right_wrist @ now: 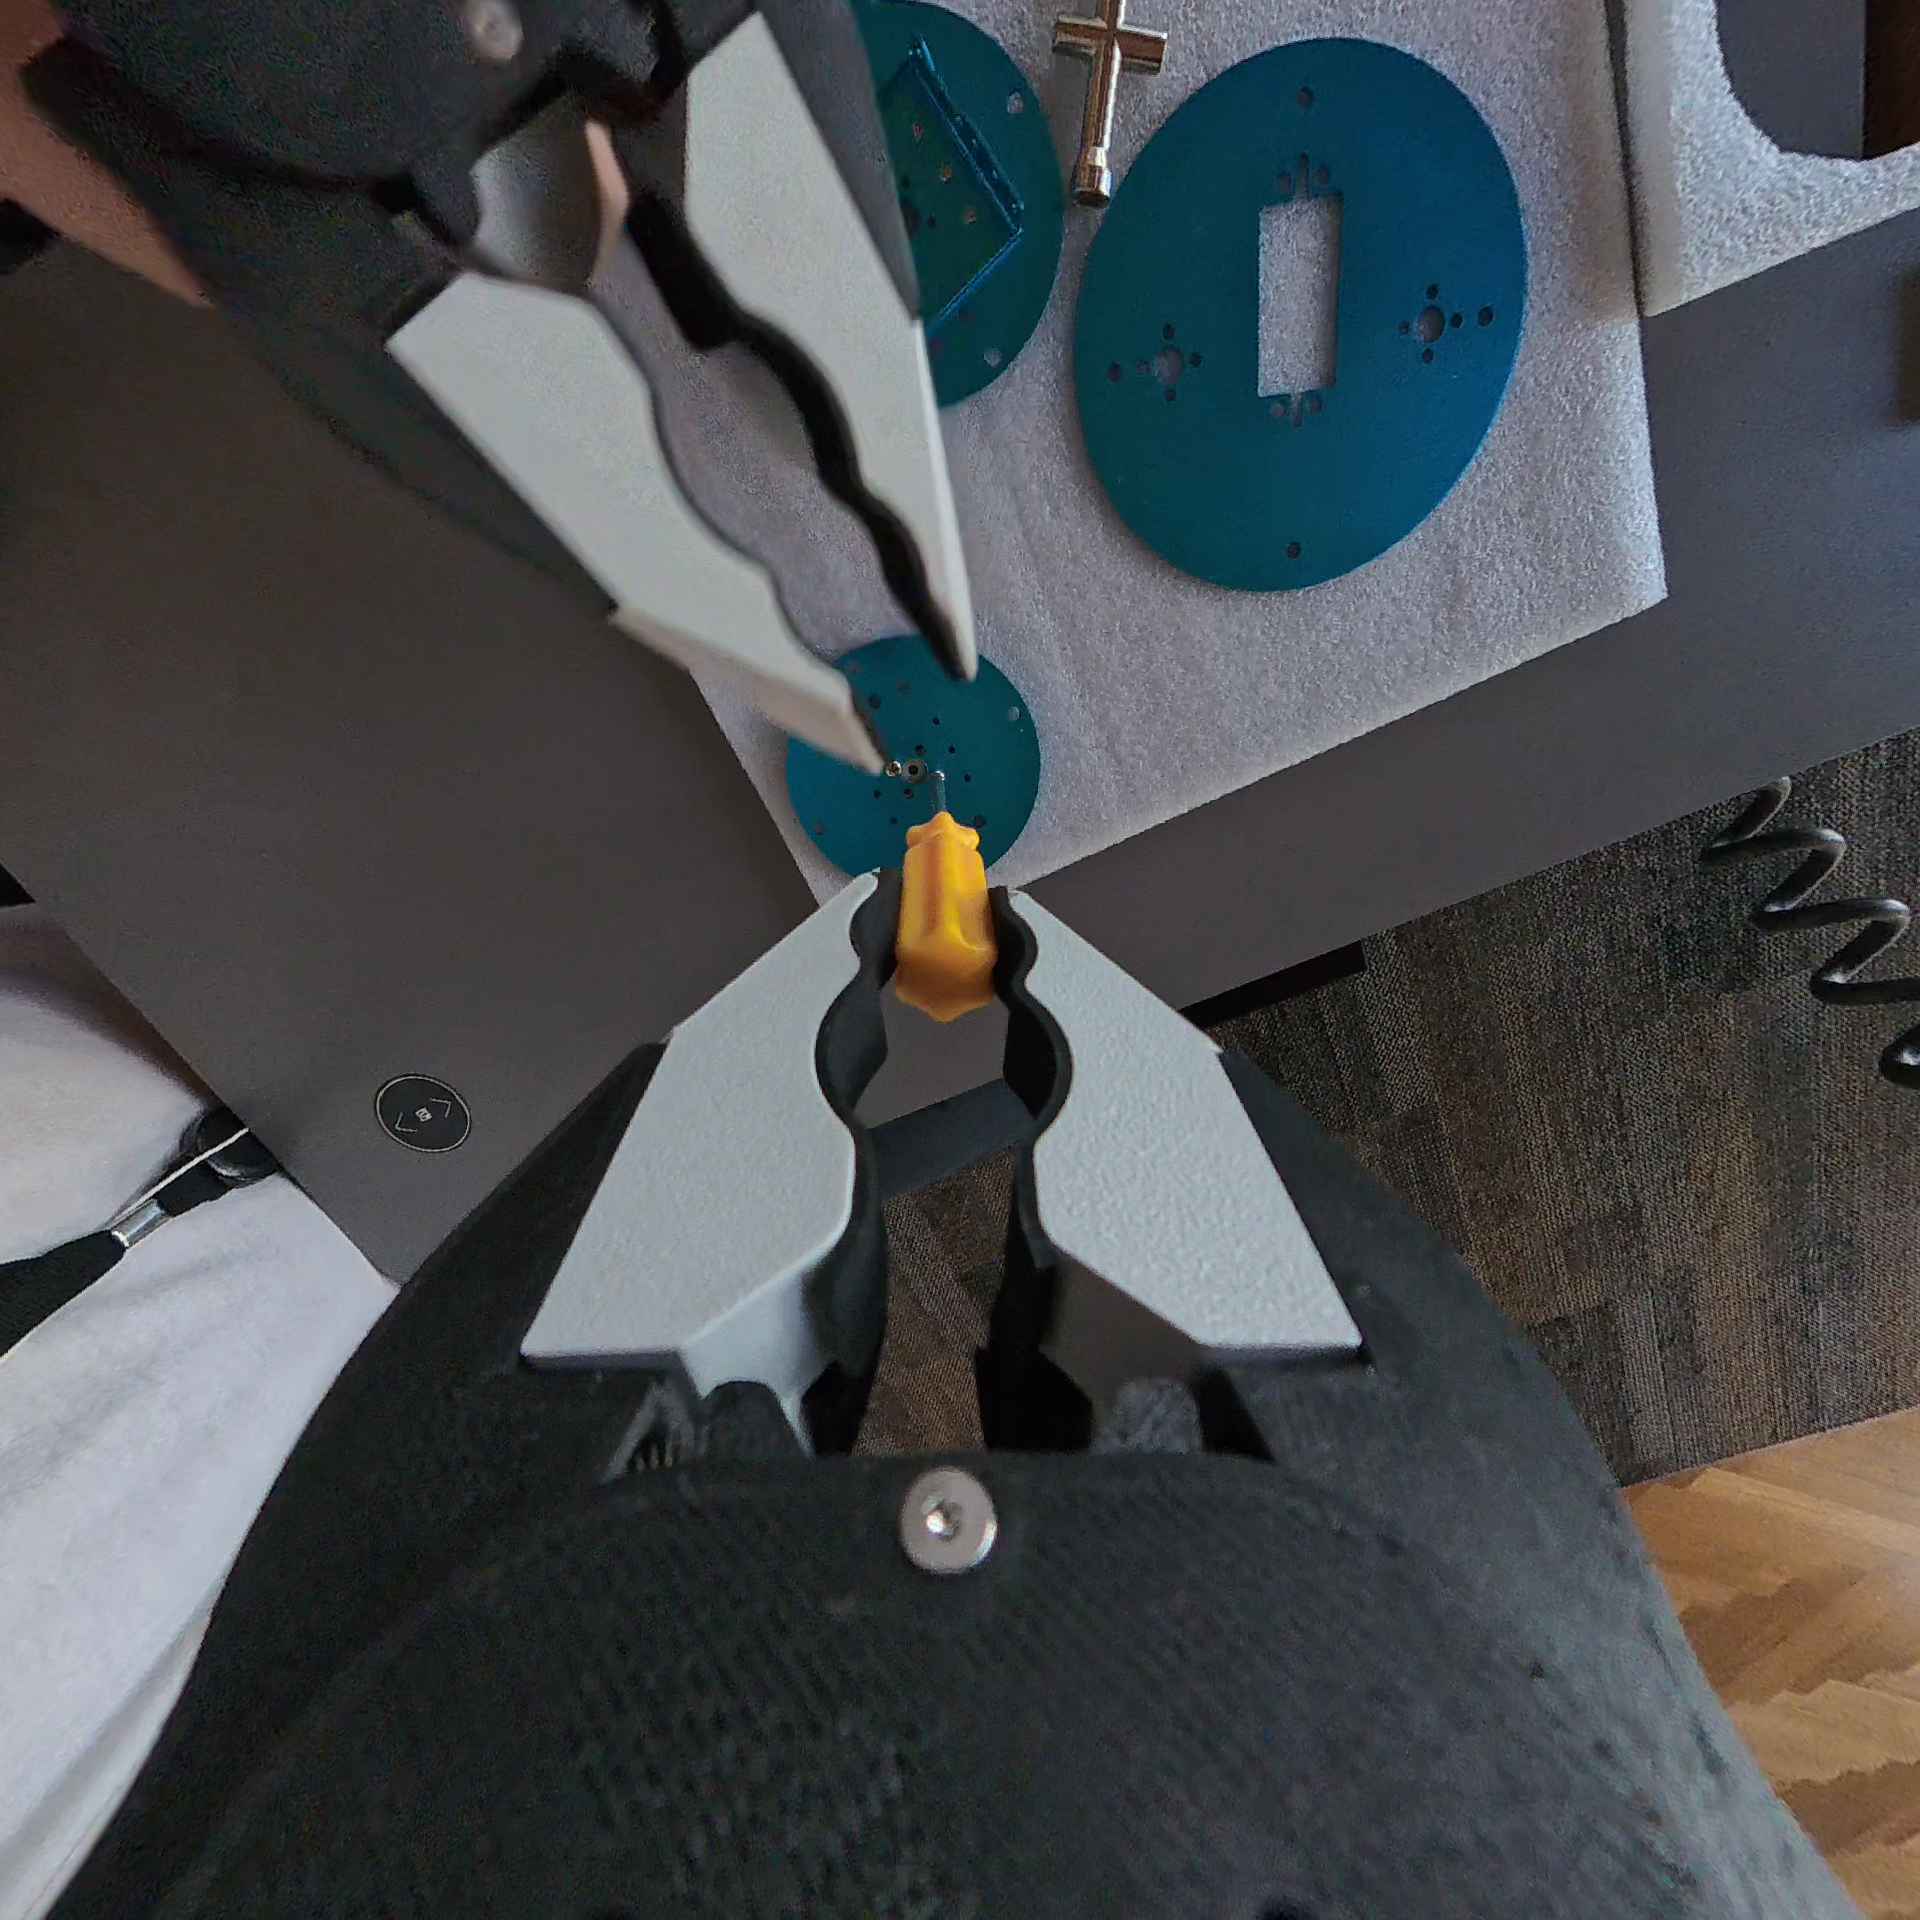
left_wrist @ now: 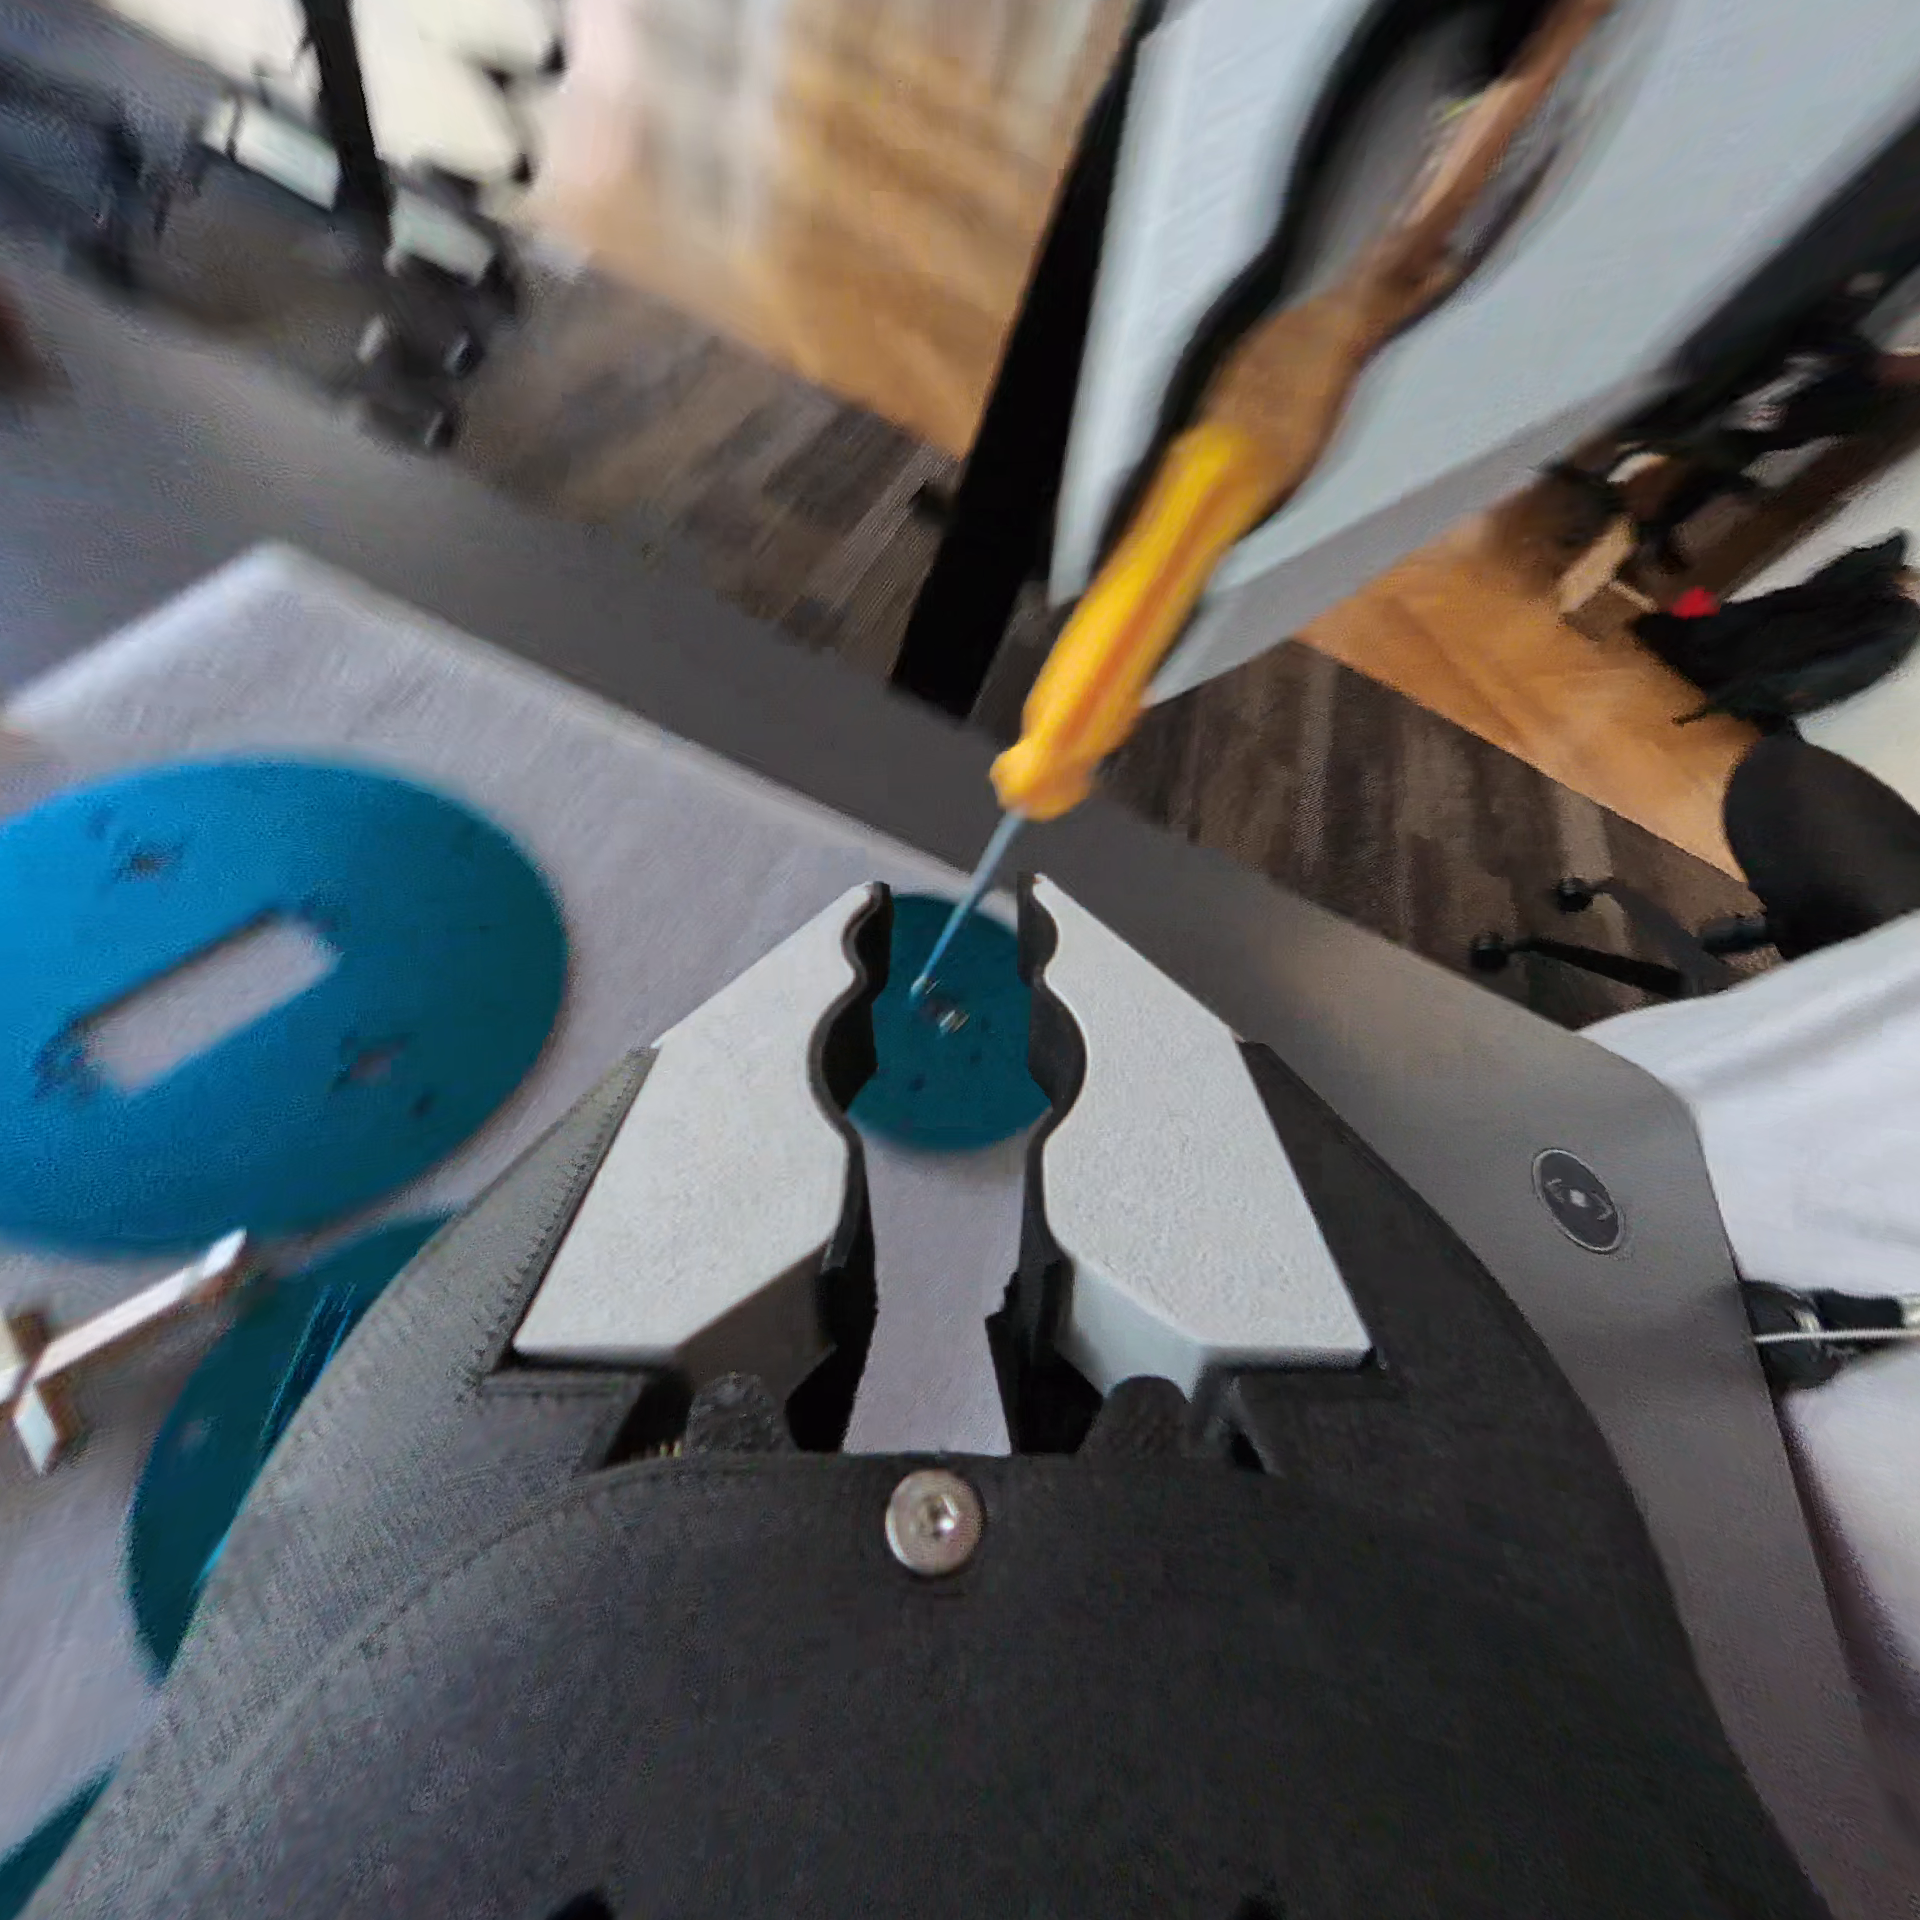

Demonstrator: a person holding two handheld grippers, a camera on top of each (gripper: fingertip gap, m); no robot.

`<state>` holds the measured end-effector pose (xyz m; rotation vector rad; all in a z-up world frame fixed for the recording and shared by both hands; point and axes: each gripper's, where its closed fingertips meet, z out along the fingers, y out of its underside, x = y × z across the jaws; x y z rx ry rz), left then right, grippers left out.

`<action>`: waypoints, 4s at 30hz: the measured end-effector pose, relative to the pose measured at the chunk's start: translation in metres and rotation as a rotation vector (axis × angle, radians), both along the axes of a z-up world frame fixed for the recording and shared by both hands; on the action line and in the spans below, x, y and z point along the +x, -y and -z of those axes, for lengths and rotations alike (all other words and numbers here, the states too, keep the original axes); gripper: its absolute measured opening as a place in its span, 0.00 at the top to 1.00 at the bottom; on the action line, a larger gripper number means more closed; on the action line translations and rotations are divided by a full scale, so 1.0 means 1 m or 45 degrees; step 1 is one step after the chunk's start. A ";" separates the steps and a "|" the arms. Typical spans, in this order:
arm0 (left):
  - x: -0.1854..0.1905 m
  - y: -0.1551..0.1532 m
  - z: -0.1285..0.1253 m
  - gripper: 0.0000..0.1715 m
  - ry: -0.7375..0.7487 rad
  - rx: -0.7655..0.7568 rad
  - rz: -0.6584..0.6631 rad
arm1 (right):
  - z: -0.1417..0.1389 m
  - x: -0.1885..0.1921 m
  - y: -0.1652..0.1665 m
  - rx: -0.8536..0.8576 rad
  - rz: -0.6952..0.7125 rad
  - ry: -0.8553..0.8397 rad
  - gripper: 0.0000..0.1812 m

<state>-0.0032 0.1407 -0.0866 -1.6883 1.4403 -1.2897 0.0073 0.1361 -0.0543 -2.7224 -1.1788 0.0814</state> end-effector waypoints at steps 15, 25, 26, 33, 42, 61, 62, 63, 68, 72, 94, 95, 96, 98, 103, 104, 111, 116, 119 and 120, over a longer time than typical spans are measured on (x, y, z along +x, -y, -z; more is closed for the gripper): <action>0.025 0.011 0.020 0.98 -0.061 0.330 0.037 | -0.020 -0.008 -0.002 0.133 -0.659 -0.077 0.79; 0.013 0.004 0.019 0.88 -0.068 0.347 0.026 | -0.014 -0.008 0.004 0.121 -0.778 -0.059 0.90; 0.007 -0.001 0.018 0.80 -0.052 0.332 0.010 | -0.013 -0.007 0.004 0.124 -0.790 -0.049 0.90; -0.010 0.007 0.049 0.49 -0.173 0.291 0.165 | -0.013 -0.005 0.004 0.110 -0.775 -0.037 0.90; -0.006 0.017 0.082 0.50 -0.380 0.500 0.232 | -0.013 -0.003 0.004 0.104 -0.764 -0.015 0.90; -0.009 0.013 0.065 0.53 -0.335 0.437 0.146 | -0.011 0.000 0.002 0.032 -0.133 0.023 0.91; -0.007 0.011 0.050 0.55 -0.241 0.402 0.118 | -0.011 -0.001 0.002 0.035 -0.132 0.025 0.91; -0.005 0.013 0.033 0.59 -0.132 0.354 0.107 | -0.011 -0.001 0.002 0.041 -0.131 0.026 0.91; 0.011 0.015 -0.011 0.81 0.157 0.312 0.068 | -0.011 -0.003 -0.001 0.051 -0.123 0.010 0.91; 0.021 0.013 0.000 0.87 0.088 0.450 0.025 | -0.011 -0.004 -0.002 0.046 -0.123 -0.014 0.91; 0.018 0.012 0.001 0.88 0.062 0.488 0.047 | -0.011 -0.008 0.005 0.160 -0.773 -0.018 0.90; 0.014 0.008 0.006 0.72 0.019 0.496 0.037 | -0.011 -0.007 0.005 0.150 -0.769 -0.016 0.90; 0.008 0.007 0.010 0.65 -0.016 0.478 0.048 | -0.011 -0.006 0.006 0.142 -0.771 -0.014 0.90; -0.001 0.010 0.021 0.57 -0.068 0.415 0.101 | -0.010 -0.005 0.007 0.139 -0.777 -0.013 0.90; -0.004 0.009 0.061 0.49 -0.294 0.460 0.131 | -0.010 -0.005 0.008 0.130 -0.774 -0.007 0.90; -0.004 0.010 0.066 0.49 -0.326 0.462 0.143 | -0.010 -0.005 0.008 0.129 -0.774 -0.002 0.90; 0.000 0.016 0.078 0.55 -0.376 0.471 0.182 | -0.010 -0.003 0.009 0.123 -0.765 0.016 0.90; 0.000 0.016 0.078 0.56 -0.386 0.481 0.176 | -0.009 0.002 0.007 0.093 -0.592 0.059 0.90; 0.000 0.015 0.078 0.56 -0.395 0.494 0.171 | -0.009 0.003 0.003 0.061 -0.267 0.028 0.90; 0.000 0.016 0.078 0.56 -0.401 0.497 0.169 | -0.009 0.004 0.001 0.064 -0.166 0.022 0.90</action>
